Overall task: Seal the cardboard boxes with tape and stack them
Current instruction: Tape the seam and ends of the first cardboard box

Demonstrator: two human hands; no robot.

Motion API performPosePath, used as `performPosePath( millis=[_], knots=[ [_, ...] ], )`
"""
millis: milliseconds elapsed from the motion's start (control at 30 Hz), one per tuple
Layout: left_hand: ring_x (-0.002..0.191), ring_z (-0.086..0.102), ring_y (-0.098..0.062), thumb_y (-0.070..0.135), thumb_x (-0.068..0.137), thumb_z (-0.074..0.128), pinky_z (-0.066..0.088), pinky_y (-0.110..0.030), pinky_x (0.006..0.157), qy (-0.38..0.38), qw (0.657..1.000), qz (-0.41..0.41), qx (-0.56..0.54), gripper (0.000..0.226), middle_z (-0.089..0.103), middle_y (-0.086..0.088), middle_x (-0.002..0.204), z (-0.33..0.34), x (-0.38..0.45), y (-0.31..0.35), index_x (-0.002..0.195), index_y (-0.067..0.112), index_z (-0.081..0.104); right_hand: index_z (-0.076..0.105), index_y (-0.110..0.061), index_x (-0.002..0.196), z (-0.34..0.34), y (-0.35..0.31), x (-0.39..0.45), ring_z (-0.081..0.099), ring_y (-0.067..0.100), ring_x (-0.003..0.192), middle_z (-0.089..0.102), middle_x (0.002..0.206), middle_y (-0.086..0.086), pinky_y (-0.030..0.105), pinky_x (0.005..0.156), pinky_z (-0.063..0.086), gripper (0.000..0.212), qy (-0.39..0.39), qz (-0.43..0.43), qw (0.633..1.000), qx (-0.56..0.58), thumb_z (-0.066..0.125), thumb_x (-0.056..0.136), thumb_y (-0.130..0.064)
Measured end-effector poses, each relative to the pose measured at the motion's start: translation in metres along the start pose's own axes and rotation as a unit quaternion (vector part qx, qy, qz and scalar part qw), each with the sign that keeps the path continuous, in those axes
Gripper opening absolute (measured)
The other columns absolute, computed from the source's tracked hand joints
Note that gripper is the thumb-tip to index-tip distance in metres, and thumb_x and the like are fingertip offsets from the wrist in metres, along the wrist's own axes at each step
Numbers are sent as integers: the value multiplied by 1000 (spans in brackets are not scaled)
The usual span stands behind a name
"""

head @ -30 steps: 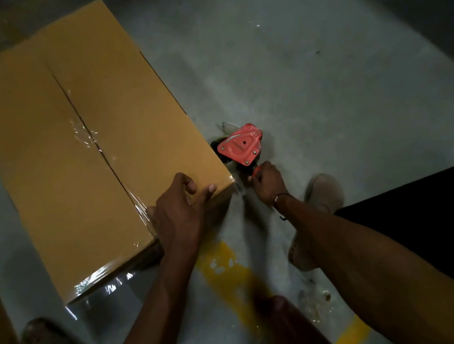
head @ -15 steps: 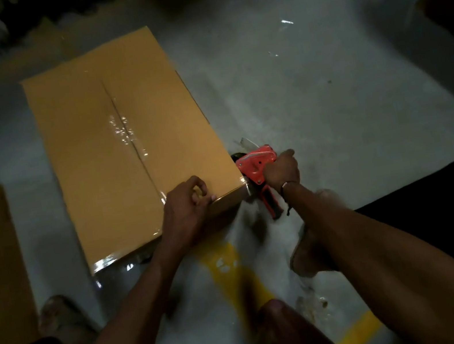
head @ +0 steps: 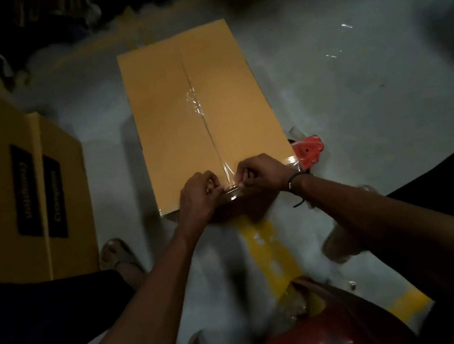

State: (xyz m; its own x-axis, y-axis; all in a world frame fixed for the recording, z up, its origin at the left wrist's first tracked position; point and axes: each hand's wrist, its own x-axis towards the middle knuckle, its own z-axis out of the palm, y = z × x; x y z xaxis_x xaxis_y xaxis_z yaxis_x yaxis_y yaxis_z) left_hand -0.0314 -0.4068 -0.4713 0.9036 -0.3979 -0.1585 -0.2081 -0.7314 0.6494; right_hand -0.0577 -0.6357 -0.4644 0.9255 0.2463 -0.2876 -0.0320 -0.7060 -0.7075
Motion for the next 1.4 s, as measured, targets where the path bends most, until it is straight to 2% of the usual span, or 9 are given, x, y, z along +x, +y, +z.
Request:
performPosePath(
  millis=[100,300,400,600,733,833,1000,1167,1400],
  knots=[
    [84,48,-13,60,82,72,37,-35,73,13,998,24,58,31,51,11,86,8,-1,4,86,33,56,71,-19,93,-2,-2,-2,59,13,75,65,86,-5,24,66,44,16,1,-27,999,-41,74,83,-8],
    [88,47,-20,50,90,67,43,-39,75,12,972,121,200,29,50,4,96,18,7,-7,101,29,51,55,-21,103,0,-3,1,47,13,82,51,99,-5,29,66,32,16,-30,-83,979,-182,67,92,-20],
    [95,53,-26,42,92,66,45,-40,76,-5,950,170,260,34,55,-5,105,19,9,-9,115,20,55,53,-14,112,-1,-1,3,50,21,84,52,106,7,35,63,40,20,-44,-128,961,-241,60,98,-25],
    [91,48,-24,40,96,64,42,-39,71,-44,929,251,268,33,51,-7,106,4,13,-24,116,17,51,47,-19,116,-17,8,8,47,16,78,48,105,3,35,61,41,27,-87,-178,938,-285,48,104,-42],
    [92,48,-20,31,90,72,48,-34,70,-62,935,226,267,41,54,-8,111,-17,5,-42,122,15,52,43,-20,128,-35,21,5,43,12,79,46,113,2,33,61,42,34,-113,-148,930,-318,57,100,-36],
    [92,45,-18,33,89,75,44,-31,69,-64,941,187,276,46,52,-8,112,-33,-4,-56,124,15,51,44,-18,129,-48,28,-6,47,15,79,46,114,3,38,64,48,37,-114,-121,932,-323,53,100,-40],
    [91,42,-15,39,87,77,37,-31,65,-49,955,122,267,52,47,-5,112,-60,-21,-74,123,19,46,44,-22,119,-67,53,-32,46,18,72,48,110,2,29,58,32,32,-66,-61,925,-368,63,94,-27],
    [88,53,-20,44,82,81,56,-42,68,-47,969,36,241,55,49,-1,111,-76,-31,-84,119,26,43,46,-21,119,-74,61,-43,54,24,71,52,108,5,36,57,48,39,-35,-16,925,-378,71,90,-28],
    [94,54,-23,19,85,81,53,-44,80,-76,982,18,170,47,51,-7,114,-82,-33,-80,116,22,46,37,-28,117,-69,65,-34,49,20,76,36,100,-6,47,74,55,45,-86,12,935,-343,70,88,-17]
  ],
)
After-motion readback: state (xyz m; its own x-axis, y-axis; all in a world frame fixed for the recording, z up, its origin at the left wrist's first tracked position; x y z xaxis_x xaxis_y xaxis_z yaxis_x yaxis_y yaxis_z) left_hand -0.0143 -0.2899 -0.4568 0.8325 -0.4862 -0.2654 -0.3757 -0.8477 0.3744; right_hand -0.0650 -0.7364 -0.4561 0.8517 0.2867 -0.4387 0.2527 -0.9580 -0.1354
